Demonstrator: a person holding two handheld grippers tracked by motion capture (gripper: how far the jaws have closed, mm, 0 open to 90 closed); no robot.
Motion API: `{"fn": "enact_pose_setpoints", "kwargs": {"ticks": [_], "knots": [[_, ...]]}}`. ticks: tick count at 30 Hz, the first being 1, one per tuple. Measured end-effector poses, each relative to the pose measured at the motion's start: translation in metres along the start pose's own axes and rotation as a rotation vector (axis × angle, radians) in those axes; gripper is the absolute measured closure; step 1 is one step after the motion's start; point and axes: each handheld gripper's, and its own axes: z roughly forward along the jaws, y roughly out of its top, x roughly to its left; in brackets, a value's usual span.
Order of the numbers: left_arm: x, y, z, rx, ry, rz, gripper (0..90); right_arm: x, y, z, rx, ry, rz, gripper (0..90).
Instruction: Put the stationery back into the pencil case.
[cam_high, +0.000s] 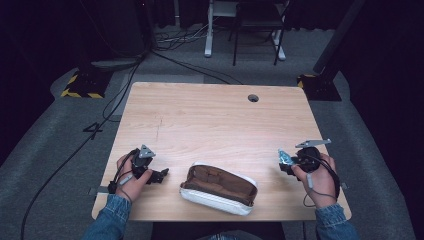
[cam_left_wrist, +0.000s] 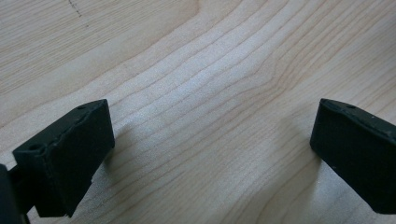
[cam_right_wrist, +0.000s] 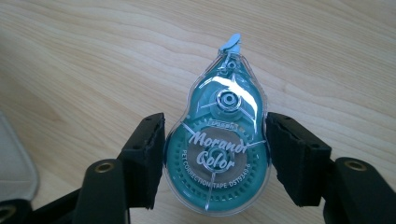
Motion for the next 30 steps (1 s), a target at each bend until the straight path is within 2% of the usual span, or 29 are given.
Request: {"fn": "enact_pose_setpoints", "kwargs": {"ticks": [7,8,14,17,18,30], "knots": [[0.000,0.000,0.000,0.000,0.000,0.000,0.0,0.015,0.006,-0.013,-0.028,0.042,-0.033,40.0],[0.000,0.000,0.000,0.000,0.000,0.000,0.0,0.021,0.008,-0.018,-0.041,0.063,-0.053,40.0],[0.000,0.000,0.000,0.000,0.000,0.000,0.0,0.040,0.014,-0.031,-0.070,0.117,-0.101,40.0],[0.000,0.000,0.000,0.000,0.000,0.000,0.0,0.045,0.015,-0.034,-0.073,0.131,-0.116,40.0],[0.000,0.000,0.000,0.000,0.000,0.000,0.0,0.053,0.017,-0.038,-0.078,0.150,-0.137,40.0],[0.000,0.000,0.001,-0.002,0.005,0.003,0.0,0.079,0.021,-0.052,-0.097,0.212,-0.217,40.0]]}}
